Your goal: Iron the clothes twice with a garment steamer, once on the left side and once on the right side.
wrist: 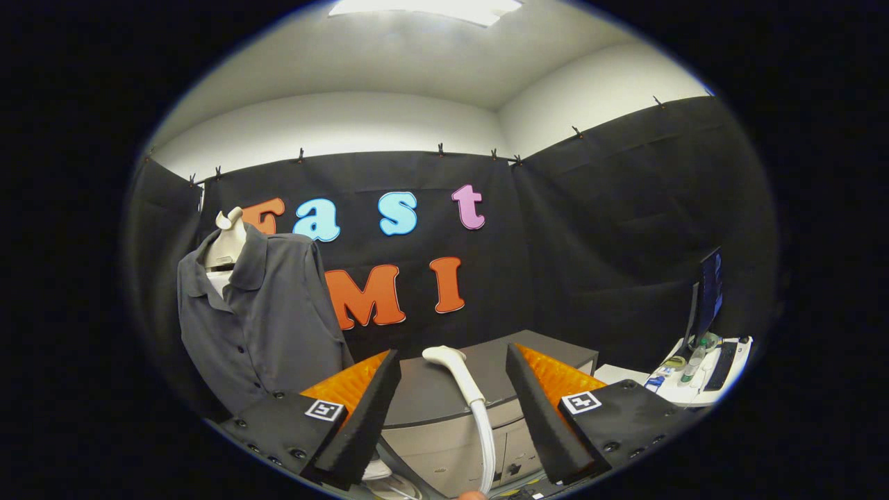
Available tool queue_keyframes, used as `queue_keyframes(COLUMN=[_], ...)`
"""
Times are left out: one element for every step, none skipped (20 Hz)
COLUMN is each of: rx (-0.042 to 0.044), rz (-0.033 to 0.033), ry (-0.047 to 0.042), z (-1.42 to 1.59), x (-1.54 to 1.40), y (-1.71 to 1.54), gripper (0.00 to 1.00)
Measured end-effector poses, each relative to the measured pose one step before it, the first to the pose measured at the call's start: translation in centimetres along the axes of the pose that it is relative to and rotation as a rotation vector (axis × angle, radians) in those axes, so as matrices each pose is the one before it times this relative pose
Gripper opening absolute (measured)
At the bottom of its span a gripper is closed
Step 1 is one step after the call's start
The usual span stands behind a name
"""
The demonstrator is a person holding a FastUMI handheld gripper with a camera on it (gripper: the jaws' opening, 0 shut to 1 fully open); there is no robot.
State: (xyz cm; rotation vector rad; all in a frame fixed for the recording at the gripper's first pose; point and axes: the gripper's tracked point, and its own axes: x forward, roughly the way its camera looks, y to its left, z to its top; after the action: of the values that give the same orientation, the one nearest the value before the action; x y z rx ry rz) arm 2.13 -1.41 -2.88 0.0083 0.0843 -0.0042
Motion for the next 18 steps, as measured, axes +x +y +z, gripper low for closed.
queue_keyframes(rx=[-0.00322,-0.00522,-0.0061,-0.00598,-0.00407,-0.00098,0.00064,0.00238,0.00172,-0.00147,-0.00455,-0.00851,-0.00986,-0.01344,-0.01266,-0.00958,-0.00763,-0.0067], rz=[0.00166,-0.00046,-0.00193,-0.00137,-0.00011,0.00164,0.00288,0.00138,0.00002,0.00333,0.00284,0.00437,0.00355,0.00596,0.01119,0.01105,0.01244,0.00745], ry=[0.01151,0.01178,0.01064,0.0109,0.01047,0.00971,0.00983,0.00786,0.01059,0.00987,0.01147,0.01007,0.00995,0.01721,0.01953,0.02441,0.02145,0.02265], z=[-0.479,-0.448,-0.435,-0.344,-0.473,-0.345,-0.28,-0.199,-0.28,-0.253,-0.223,-0.276,-0.216,-0.357,-0.549,-0.529,-0.481,-0.414], x=[0.316,0.454,0.49,0.638,0.554,0.644,0.608,0.755,0.781,0.719,0.98,0.985,1.217,1.382,1.359,1.491,1.549,1.726], y=[-0.076,-0.085,-0.14,-0.073,-0.096,-0.021,-0.052,-0.09,-0.183,-0.185,-0.13,-0.127,-0.146,-0.236,-0.073,-0.155,-0.235,-0.33], gripper=[0.98,0.98,0.98,0.98,0.98,0.98,0.98,0.98,0.98,0.98,0.98,0.98,0.98,0.98,0.98,0.98,0.98,0.98])
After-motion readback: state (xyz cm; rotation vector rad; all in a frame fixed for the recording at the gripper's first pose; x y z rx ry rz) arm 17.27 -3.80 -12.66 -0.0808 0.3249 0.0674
